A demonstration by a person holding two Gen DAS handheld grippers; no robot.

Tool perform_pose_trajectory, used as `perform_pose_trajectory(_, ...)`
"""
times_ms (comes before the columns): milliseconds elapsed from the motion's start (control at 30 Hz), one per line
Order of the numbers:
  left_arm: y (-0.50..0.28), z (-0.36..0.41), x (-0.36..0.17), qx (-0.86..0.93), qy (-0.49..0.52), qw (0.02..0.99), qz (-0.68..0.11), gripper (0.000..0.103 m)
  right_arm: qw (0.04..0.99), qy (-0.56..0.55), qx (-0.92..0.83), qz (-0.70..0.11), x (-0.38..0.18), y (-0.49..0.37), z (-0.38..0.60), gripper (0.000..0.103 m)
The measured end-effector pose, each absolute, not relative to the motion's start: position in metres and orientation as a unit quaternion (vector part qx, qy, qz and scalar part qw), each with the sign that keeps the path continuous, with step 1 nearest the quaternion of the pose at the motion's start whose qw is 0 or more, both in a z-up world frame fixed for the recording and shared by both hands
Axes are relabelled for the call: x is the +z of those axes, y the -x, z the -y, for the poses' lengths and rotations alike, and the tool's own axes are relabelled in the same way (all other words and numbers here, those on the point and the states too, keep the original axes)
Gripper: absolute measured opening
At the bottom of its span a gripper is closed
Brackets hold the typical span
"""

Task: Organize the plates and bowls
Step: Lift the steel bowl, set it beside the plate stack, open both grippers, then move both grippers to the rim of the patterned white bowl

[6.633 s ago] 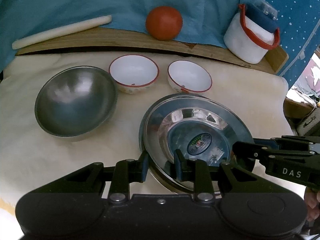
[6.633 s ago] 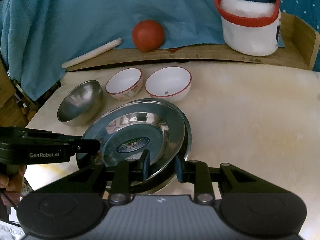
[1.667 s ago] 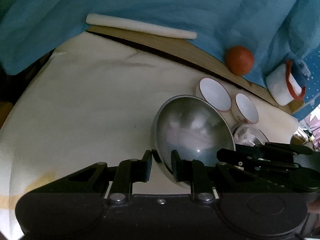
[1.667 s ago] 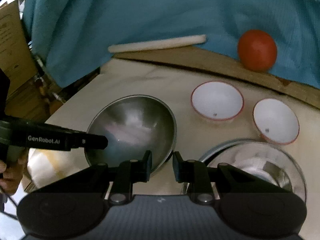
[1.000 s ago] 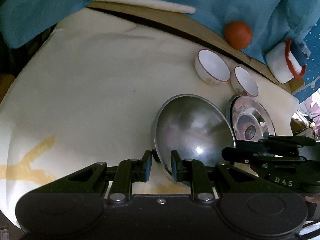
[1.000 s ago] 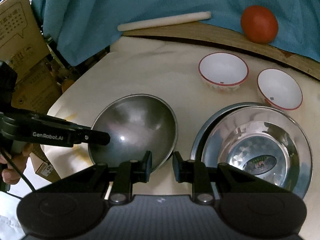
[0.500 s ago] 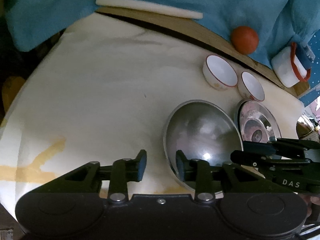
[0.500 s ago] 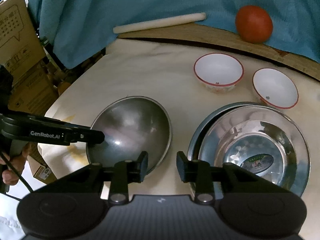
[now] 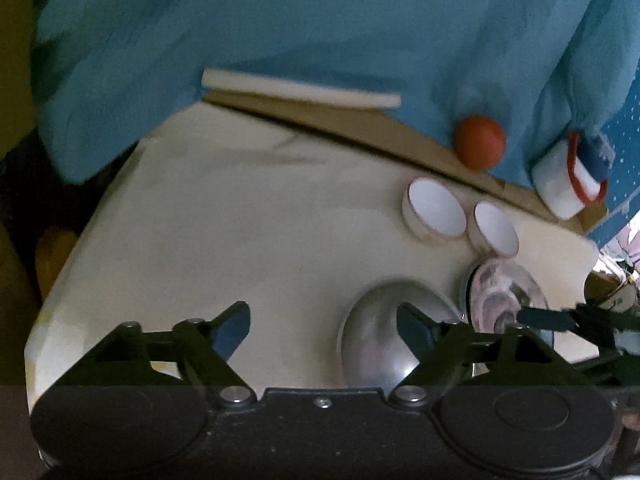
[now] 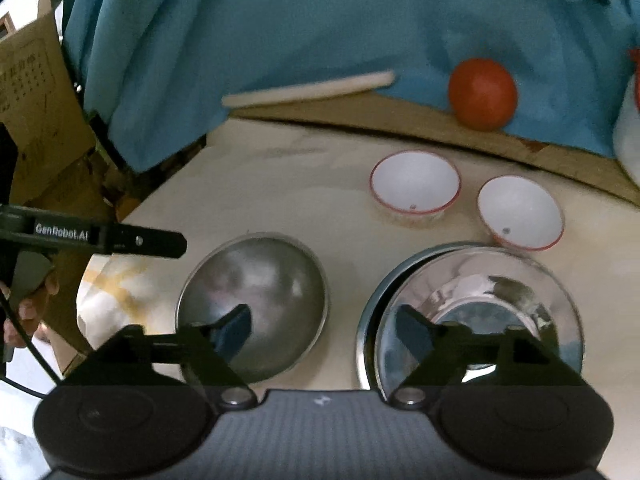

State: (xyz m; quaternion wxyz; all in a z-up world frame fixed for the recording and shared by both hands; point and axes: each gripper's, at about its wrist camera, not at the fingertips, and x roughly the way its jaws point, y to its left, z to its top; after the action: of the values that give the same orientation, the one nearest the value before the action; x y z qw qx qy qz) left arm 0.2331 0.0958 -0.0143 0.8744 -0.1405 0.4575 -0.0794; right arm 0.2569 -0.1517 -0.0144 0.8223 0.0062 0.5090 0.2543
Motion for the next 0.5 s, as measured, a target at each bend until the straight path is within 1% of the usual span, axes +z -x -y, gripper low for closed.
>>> perform_pose_trajectory(33, -0.238, -0.095, -0.013, -0.080, 0.141, 0.876, -0.454, 0.086, 0.828, -0.008, 0.250, -0.503, -0.012, -0.257, 0.155, 0.093)
perform_pose_trajectory(67, -0.242, -0.093, -0.012, -0.080, 0.142, 0.877, -0.452, 0.087, 0.832, -0.010, 0.245, -0.498, -0.011, -0.258, 0.157, 0.094)
perform_pose_trajectory(133, -0.251, -0.090, -0.011, -0.079, 0.148, 0.879, -0.446, 0.096, 0.839, -0.013, 0.236, -0.490, -0.008, -0.261, 0.163, 0.096)
perform_pose_trajectory(300, -0.279, -0.073, -0.012, -0.081, 0.156, 0.882, -0.438, 0.099, 0.854, -0.009, 0.209, -0.477, -0.006, -0.272, 0.179, 0.099)
perform_pose_trajectory(500, -0.312, -0.051, -0.017, -0.081, 0.152, 0.882, -0.439, 0.101, 0.861, 0.004, 0.189, -0.473, -0.010, -0.301, 0.199, 0.100)
